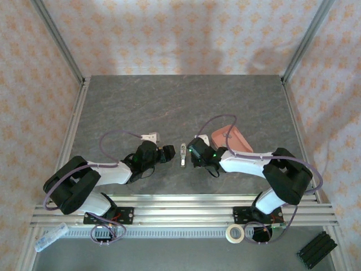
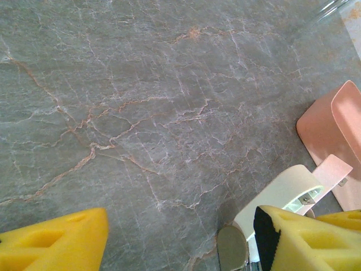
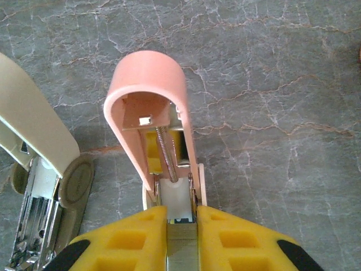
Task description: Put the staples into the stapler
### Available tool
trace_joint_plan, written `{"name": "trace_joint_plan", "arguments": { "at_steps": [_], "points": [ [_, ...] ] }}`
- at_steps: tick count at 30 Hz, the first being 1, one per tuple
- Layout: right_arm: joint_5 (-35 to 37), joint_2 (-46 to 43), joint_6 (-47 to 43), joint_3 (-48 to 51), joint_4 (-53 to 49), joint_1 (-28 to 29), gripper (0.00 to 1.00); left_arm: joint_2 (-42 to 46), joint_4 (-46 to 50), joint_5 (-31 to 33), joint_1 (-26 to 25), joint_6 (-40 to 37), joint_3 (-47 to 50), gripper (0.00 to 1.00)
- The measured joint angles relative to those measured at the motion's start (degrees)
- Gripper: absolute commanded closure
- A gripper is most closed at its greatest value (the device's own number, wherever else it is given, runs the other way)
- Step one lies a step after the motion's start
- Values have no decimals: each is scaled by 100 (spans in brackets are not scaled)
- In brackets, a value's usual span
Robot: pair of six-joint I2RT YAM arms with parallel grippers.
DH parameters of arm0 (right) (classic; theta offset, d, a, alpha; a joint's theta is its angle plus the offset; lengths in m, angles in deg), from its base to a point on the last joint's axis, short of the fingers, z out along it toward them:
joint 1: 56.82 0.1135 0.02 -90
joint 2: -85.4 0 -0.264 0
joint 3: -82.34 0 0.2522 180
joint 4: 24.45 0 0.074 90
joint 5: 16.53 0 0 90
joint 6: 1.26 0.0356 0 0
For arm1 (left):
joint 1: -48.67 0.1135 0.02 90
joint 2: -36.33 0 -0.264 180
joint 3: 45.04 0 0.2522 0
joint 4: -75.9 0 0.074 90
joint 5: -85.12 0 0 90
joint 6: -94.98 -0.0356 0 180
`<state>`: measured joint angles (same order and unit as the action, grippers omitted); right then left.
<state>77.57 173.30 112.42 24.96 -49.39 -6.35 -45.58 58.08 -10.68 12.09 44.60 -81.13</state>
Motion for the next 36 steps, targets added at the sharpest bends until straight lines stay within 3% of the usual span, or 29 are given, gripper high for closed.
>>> {"name": "trace_joint_plan", "arguments": {
  "at_steps": [36],
  "points": [
    [-59,-350,179,356,199,103,80,0,0,-44,0,-2,0,31]
  ]
}}
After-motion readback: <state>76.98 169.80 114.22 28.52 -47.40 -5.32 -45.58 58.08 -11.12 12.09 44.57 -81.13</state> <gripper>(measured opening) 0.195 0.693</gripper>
